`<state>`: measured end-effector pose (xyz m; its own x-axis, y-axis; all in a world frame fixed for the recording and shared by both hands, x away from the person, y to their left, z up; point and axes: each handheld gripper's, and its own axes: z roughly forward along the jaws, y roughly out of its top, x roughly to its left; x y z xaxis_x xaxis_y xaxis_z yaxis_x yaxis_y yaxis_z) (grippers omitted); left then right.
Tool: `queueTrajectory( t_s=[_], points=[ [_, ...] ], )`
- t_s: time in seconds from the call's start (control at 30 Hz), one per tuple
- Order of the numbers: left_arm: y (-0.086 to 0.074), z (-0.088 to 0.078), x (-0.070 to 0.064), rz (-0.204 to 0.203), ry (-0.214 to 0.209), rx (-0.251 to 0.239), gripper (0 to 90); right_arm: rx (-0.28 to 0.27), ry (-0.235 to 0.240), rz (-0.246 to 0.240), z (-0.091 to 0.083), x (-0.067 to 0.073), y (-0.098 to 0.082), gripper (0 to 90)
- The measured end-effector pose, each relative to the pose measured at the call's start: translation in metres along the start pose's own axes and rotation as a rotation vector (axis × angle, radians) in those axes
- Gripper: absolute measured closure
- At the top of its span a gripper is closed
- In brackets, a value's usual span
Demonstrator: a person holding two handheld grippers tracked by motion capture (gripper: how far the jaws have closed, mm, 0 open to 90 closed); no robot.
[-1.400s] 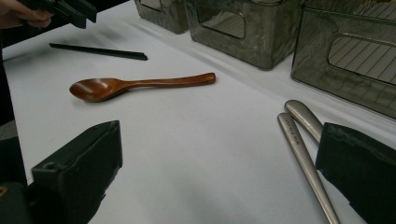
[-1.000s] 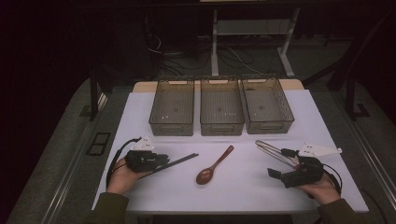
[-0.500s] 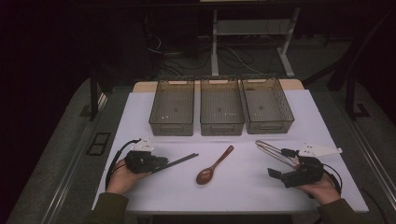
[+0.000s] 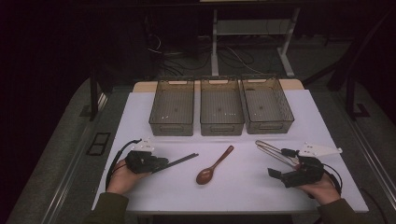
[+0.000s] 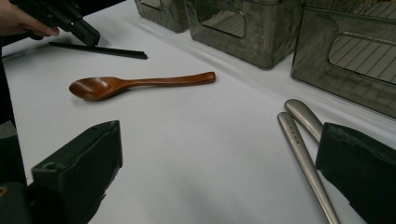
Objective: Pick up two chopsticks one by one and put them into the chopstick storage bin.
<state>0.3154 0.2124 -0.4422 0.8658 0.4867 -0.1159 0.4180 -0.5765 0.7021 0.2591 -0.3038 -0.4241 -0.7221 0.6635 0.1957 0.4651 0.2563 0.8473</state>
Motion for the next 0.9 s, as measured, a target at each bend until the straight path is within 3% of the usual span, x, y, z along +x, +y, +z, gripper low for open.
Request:
queueTrajectory(
  t_s=[0.33,0.57,0.9],
  points=[
    [-0.0015,0.0007,0.003,-0.011,0.035,-0.001,82.3,0.0,-0.001,0.0,0.0001,0.0001,0.0,0.0],
    [-0.0002,0.0007,0.0009,-0.006,-0.002,-0.024,80.5,0.0,0.0,-0.001,0.0001,0.0001,0.0,0.0],
    [-0.001,0.0024,0.0005,-0.006,-0.004,-0.011,80.6,0.001,0.0,-0.001,0.0002,0.0001,0.0,0.0]
  ],
)
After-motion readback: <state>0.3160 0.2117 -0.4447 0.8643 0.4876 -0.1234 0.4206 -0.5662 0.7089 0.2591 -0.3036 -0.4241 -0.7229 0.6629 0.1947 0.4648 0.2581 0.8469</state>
